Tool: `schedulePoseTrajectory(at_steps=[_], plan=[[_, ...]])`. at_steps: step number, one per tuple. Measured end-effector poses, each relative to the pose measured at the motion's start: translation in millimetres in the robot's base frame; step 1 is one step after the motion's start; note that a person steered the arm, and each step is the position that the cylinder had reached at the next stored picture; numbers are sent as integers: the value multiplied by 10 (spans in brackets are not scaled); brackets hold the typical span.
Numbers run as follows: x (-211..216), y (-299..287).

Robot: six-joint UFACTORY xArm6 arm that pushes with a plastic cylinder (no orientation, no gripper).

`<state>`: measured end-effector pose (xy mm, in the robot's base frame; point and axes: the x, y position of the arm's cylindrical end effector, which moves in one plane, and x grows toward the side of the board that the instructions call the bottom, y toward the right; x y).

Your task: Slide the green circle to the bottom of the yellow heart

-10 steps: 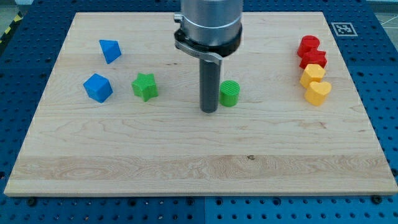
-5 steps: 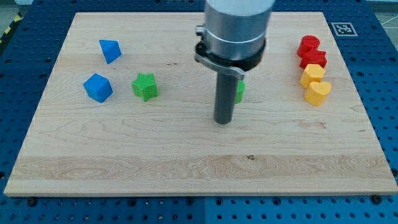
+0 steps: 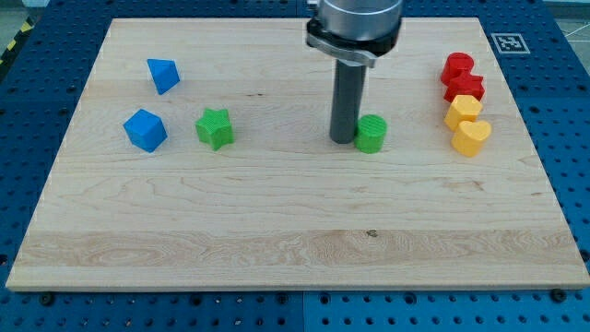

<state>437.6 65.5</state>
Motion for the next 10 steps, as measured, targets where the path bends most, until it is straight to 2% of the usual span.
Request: schedulePoseTrajectory(at_steps=[1,3,4,6,8,9,10], plan=[[0,262],[0,351],[225,461],[389,674],[404,468],[152,314],[-187,477]])
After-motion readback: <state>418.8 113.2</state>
